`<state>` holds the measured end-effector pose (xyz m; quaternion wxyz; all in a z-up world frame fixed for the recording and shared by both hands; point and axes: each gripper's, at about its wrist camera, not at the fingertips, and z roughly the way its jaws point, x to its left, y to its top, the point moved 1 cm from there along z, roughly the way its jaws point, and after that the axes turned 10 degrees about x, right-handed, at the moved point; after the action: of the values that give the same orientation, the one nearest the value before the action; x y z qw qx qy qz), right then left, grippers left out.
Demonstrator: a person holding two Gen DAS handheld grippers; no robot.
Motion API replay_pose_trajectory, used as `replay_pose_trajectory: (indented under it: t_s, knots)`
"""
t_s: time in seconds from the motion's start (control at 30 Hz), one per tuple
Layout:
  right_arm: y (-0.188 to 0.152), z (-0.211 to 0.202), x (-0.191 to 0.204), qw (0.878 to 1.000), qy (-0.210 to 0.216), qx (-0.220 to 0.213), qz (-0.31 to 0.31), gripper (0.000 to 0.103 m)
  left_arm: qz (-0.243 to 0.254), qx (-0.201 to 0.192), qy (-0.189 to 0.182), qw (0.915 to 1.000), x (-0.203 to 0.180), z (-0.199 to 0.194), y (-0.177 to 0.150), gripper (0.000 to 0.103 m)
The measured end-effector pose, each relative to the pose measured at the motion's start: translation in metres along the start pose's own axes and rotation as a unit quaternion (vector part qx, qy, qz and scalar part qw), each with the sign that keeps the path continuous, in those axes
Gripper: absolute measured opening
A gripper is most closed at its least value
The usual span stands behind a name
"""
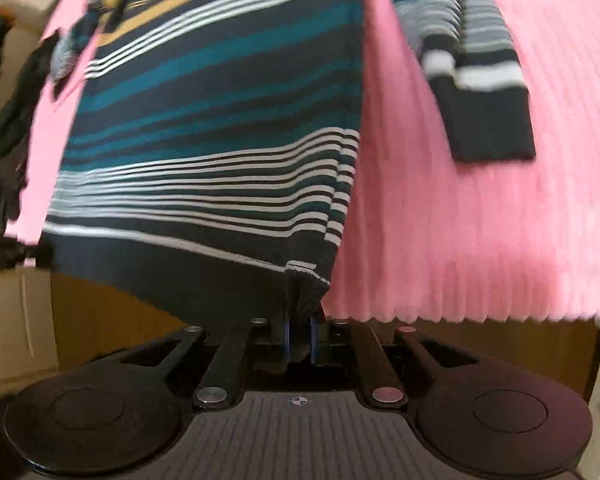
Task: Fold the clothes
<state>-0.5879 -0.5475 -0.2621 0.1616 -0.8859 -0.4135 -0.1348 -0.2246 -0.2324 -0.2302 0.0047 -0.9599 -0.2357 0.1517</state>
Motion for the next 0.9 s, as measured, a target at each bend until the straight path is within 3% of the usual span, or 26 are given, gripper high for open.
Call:
replay_pose_trajectory:
  t_s: [0.17,0.23,0.27,0.3,0.57,0.63,0.77,0.9]
  knots:
    - [0.015,-0.001,0.001,1.0,-0.019,0.004,-0.004,0.008,-0.003,0.018,0.016,0.9997,0.005,0.018,0.011,0.006]
    - [0.014,-0.003,0.0,0.999,-0.039,0.002,0.007,0.037,0.008,0.021,0.021,0.9995,0.006,0.014,0.013,0.008]
    - [0.013,-0.003,-0.001,0.998,-0.069,-0.002,0.013,0.078,0.013,0.024,0.027,0.9993,0.007,0.012,0.013,0.008]
    - [0.011,-0.004,0.001,0.996,-0.092,-0.01,0.015,0.096,0.015,0.028,0.036,0.9989,0.01,0.01,0.011,0.008]
    - [0.019,-0.036,0.0,0.995,-0.053,-0.065,0.047,0.096,-0.003,0.033,0.07,0.997,0.034,-0.009,0.002,0.01]
    - [0.026,-0.045,0.006,0.995,-0.038,-0.08,0.042,0.096,-0.002,0.025,0.079,0.9966,0.032,-0.015,0.003,0.017]
    - [0.05,-0.07,0.031,0.994,-0.014,-0.112,0.009,0.096,0.007,-0.011,0.11,0.9938,0.031,-0.04,0.023,0.021]
    - [0.084,-0.083,0.062,0.99,0.013,-0.137,-0.031,0.096,0.004,-0.058,0.172,0.9833,0.034,-0.071,0.046,0.025]
